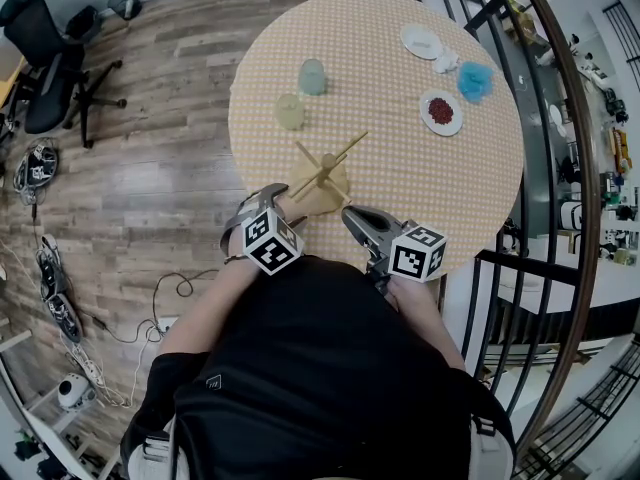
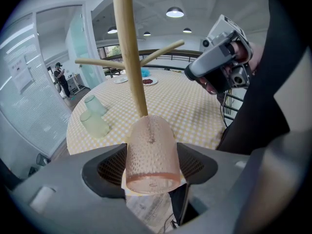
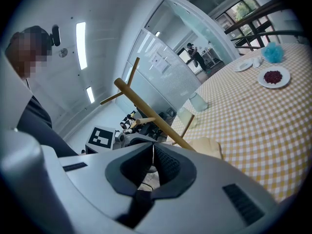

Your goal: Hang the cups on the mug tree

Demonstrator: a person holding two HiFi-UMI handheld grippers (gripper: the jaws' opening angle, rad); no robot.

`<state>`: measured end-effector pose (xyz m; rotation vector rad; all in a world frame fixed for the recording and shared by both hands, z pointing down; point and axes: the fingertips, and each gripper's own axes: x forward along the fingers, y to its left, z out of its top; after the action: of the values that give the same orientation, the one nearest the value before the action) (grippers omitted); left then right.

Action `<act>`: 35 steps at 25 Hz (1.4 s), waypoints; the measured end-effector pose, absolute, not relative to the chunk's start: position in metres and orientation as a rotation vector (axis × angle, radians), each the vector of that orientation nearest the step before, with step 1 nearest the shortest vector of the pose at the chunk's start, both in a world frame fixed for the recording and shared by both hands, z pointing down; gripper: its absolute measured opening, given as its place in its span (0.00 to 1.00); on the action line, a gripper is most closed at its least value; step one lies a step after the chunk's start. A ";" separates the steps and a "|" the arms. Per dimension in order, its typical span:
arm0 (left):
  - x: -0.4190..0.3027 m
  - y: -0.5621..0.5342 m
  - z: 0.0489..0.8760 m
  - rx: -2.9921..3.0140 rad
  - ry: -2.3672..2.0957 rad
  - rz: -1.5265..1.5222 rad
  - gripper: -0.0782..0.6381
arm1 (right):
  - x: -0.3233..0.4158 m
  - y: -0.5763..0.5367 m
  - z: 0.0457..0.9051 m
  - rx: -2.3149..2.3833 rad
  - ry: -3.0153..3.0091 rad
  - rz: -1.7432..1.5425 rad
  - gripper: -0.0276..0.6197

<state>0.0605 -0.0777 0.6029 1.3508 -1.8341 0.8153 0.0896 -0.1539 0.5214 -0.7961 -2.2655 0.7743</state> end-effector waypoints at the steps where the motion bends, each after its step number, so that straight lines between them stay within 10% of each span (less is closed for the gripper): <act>1: 0.061 -0.078 0.602 1.352 -1.835 0.818 0.54 | 0.090 -0.153 0.521 -0.795 -2.265 0.776 0.07; 35: 0.070 -0.057 0.551 1.198 -2.053 0.749 0.62 | 0.115 -0.150 0.517 -0.909 -2.233 0.766 0.07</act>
<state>0.0695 -0.0572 0.5513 1.1976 -2.0527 0.7490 0.1148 -0.1501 0.5168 -0.9094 -2.2325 0.7658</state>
